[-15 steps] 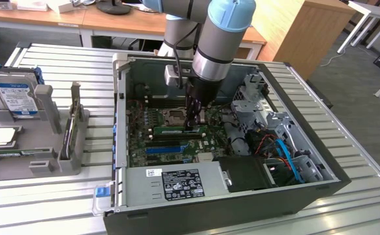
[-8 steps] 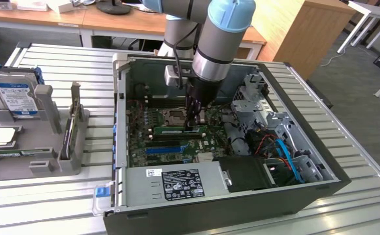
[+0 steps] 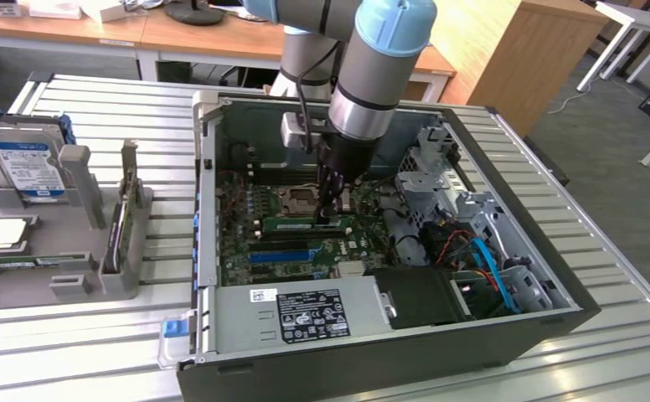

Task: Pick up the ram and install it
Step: 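Insert the ram into the slot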

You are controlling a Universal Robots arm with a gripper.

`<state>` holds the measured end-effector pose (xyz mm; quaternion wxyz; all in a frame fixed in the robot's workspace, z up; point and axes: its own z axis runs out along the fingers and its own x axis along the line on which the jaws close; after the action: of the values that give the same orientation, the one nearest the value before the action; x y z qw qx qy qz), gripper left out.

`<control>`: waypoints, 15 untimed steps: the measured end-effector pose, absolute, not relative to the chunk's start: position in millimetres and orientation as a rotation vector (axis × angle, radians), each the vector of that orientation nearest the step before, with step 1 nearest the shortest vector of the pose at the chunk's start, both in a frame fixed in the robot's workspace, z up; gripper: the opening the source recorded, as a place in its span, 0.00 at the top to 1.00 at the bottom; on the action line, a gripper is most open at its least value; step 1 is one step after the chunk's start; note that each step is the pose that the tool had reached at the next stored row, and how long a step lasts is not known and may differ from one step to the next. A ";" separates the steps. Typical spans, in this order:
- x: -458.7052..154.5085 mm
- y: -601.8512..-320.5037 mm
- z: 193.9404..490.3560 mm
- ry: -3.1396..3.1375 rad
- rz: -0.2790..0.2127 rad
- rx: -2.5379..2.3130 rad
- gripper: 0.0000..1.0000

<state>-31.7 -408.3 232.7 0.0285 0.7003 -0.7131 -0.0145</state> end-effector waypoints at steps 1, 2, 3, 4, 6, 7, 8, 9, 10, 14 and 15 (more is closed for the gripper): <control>-31.8 -408.3 232.7 -2.201 -0.045 2.161 0.88; -31.7 -408.3 232.7 -2.201 -0.045 2.161 0.88; -31.7 -408.3 232.7 -2.201 -0.045 2.161 0.88; -31.7 -407.9 232.5 -2.201 -0.045 2.161 0.88; -31.7 -407.6 232.5 -2.201 -0.045 2.161 0.88; -31.7 -407.6 232.5 -2.201 -0.045 2.161 0.88; -31.8 -407.6 232.6 -2.201 -0.045 2.161 0.88; -31.7 -407.6 232.6 -2.201 -0.045 2.161 0.88; -31.8 -407.6 232.6 -2.201 -0.045 2.161 0.88; -31.7 -407.6 232.6 -2.199 -0.044 2.164 0.88; -31.7 -407.7 232.5 -2.199 -0.044 2.164 0.88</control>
<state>-31.7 -407.7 232.5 0.0279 0.7010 -0.7125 -0.0142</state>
